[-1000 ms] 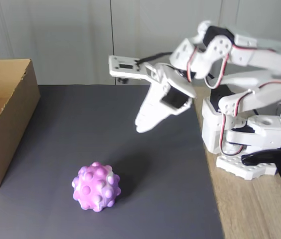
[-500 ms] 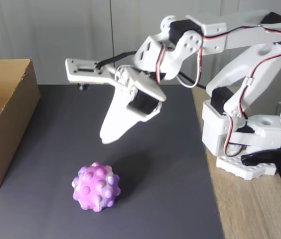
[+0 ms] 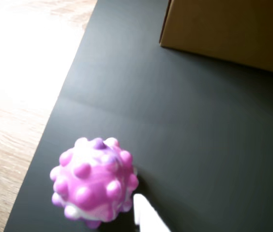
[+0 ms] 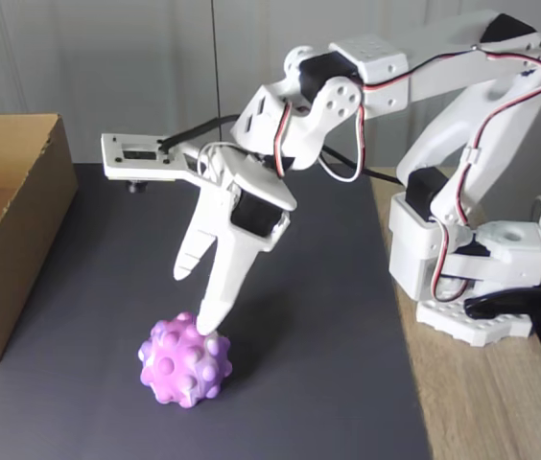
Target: Grasp a ball and put it in the box.
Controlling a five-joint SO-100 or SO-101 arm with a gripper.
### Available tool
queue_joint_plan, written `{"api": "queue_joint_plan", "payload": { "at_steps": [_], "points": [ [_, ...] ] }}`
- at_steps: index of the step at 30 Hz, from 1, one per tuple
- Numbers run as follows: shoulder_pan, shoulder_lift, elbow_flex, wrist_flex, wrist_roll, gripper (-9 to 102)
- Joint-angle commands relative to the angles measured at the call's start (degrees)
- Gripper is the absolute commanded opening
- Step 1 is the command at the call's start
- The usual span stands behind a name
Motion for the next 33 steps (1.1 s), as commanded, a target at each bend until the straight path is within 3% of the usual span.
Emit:
{"api": "queue_joint_plan", "payload": {
  "at_steps": [1,22,33],
  "points": [
    [-0.62,-0.35,-2.64,-0.97,0.62,48],
    [-0.7,-16.79,-2.02,-11.69,2.2,51],
    [-1.67,-20.48,-0.26,-12.83,4.04,37]
  ]
}}
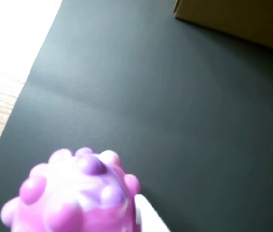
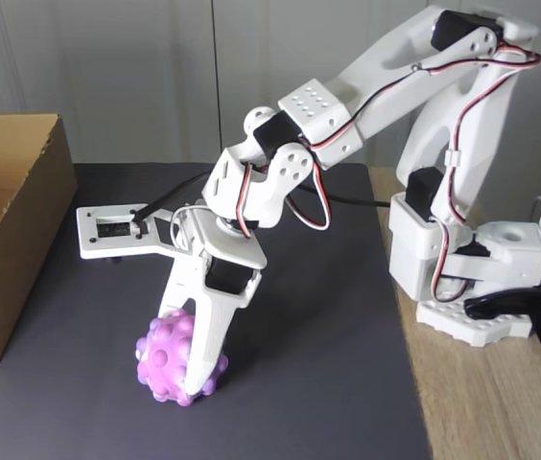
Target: Grasp a ball and put it in the box.
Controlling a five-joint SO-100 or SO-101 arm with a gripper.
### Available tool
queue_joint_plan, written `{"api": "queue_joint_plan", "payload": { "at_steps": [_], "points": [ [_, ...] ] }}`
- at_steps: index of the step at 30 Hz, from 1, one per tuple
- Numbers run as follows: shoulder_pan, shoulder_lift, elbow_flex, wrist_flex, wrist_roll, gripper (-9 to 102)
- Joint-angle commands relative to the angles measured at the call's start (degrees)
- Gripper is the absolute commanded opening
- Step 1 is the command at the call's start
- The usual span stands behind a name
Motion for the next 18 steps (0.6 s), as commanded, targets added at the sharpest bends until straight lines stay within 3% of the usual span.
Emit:
{"api": "queue_joint_plan", "payload": {
  "at_steps": [1,6,18],
  "points": [
    [-1.14,0.09,0.26,-0.26,0.88,34],
    [-1.23,0.53,1.41,0.0,2.29,22],
    [-0.62,4.22,4.04,0.53,2.72,20]
  ]
}}
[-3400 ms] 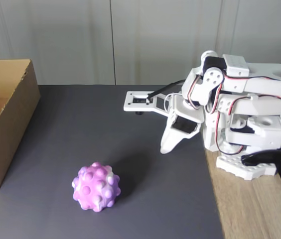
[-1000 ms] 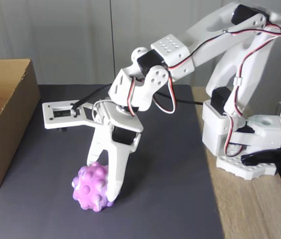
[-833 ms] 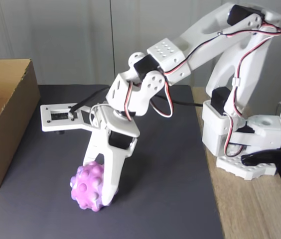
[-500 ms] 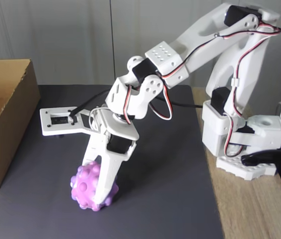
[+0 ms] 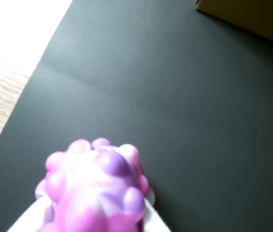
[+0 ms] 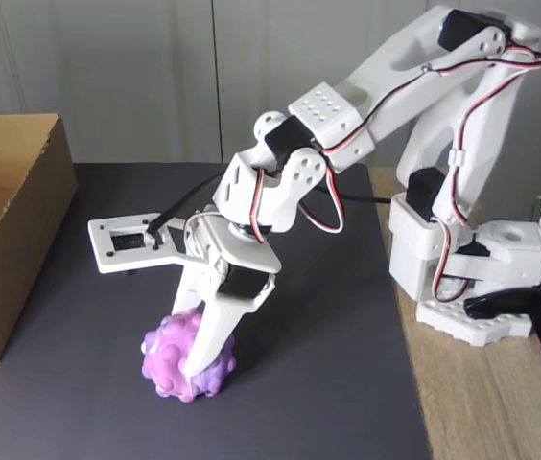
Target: Grasp a ball and put it in the box.
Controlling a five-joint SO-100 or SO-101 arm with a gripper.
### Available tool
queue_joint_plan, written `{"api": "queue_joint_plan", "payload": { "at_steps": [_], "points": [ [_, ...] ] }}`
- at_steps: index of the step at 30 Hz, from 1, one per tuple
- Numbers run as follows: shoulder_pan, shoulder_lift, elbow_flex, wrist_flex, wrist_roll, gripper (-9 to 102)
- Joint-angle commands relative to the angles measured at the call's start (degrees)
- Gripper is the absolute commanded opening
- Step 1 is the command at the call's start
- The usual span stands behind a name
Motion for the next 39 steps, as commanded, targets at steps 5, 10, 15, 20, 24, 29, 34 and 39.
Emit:
{"api": "queue_joint_plan", "payload": {
  "at_steps": [5,10,15,20,24,29,34,39],
  "points": [
    [0.97,4.66,0.0,2.72,0.0,16],
    [2.2,10.02,-0.26,5.54,-0.44,15],
    [3.43,15.73,-1.05,8.61,-0.88,15],
    [5.36,20.04,-5.98,13.62,-1.14,15],
    [7.91,19.78,-14.33,16.44,-0.62,16],
    [12.22,12.57,-30.06,18.46,0.35,17],
    [16.52,4.22,-42.98,16.7,0.62,18],
    [19.16,-4.57,-54.05,14.41,1.58,19]
  ]
}}
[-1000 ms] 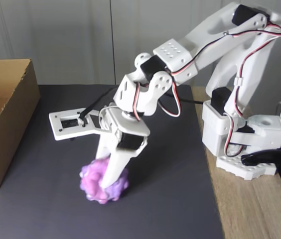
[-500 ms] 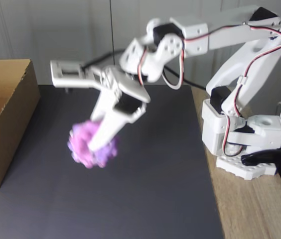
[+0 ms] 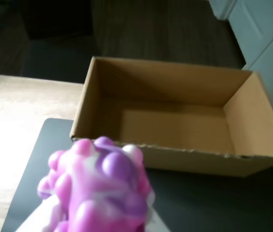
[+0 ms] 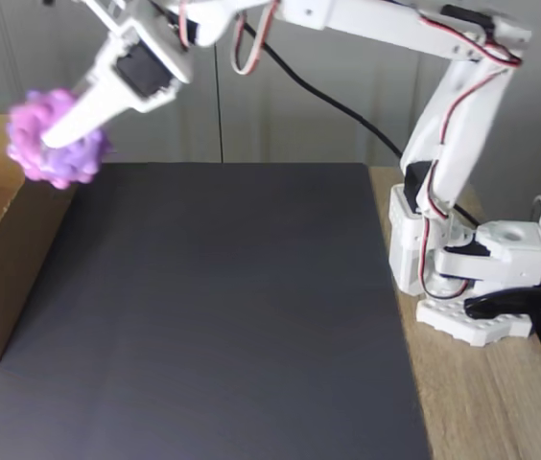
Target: Grasp a ball and put it in the box.
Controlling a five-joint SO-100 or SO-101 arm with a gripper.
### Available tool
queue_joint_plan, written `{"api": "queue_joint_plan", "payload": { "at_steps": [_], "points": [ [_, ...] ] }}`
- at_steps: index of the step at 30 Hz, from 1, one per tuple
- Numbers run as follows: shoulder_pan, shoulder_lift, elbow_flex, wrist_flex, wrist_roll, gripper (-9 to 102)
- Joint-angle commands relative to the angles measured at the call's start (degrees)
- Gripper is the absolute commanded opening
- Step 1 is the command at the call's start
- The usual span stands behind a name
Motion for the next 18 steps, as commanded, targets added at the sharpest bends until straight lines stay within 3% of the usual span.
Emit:
{"api": "queue_joint_plan", "payload": {
  "at_steps": [1,13,18],
  "points": [
    [1.05,-3.43,-8.61,-1.93,0.62,19],
    [2.2,-26.81,-37.88,-4.92,0.35,17],
    [3.6,-33.4,-43.07,-8.26,0.18,17]
  ]
}}
